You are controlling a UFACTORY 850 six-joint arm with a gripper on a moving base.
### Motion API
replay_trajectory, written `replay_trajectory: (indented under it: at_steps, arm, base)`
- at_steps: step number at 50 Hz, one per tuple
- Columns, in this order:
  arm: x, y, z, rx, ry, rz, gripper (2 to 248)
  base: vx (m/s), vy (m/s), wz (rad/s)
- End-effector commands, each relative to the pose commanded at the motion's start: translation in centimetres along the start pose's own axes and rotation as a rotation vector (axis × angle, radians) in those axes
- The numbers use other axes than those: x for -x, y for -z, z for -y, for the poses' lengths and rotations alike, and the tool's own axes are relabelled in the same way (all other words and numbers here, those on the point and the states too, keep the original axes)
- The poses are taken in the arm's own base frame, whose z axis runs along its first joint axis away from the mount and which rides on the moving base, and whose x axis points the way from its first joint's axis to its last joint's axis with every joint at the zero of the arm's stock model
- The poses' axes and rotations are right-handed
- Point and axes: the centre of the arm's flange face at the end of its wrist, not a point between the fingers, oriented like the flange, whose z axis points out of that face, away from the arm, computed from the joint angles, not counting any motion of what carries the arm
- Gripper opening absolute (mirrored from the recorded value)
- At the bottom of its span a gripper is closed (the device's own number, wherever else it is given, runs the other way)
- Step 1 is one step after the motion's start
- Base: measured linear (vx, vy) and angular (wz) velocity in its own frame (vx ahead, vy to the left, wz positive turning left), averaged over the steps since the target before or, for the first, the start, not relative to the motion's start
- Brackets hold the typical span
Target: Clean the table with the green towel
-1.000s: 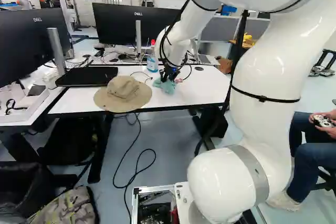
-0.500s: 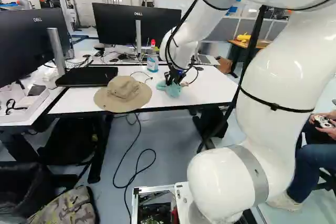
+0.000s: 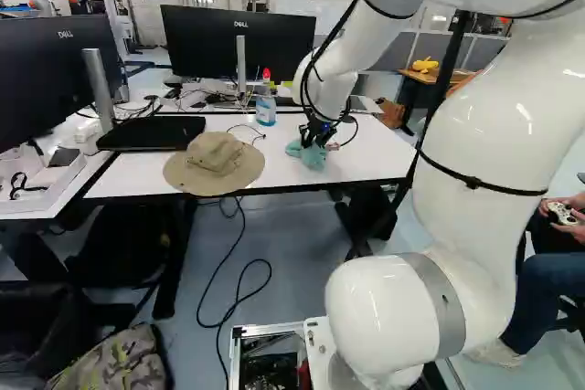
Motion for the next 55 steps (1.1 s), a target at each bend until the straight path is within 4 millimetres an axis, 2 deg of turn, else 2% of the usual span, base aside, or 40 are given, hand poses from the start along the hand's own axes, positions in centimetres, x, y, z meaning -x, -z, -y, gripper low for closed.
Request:
replay_trajectory:
  at_steps: [7,24,40,55]
  arm:
    - [-1.1,-0.6,-0.5,0.005,-0.009,-0.004,49]
    - [-3.9,-2.1,0.0,0.000,-0.001,-0.016,49]
    - [-5.8,-3.2,2.0,-0.017,0.032,-0.027,49]
    - [-6.0,-3.4,4.6,-0.040,0.073,-0.029,49]
  base:
    - [0.000,0.000,0.000]
    - [0.000,0.000,0.000]
    - [0.000,0.000,0.000]
    - [0.000,0.000,0.000]
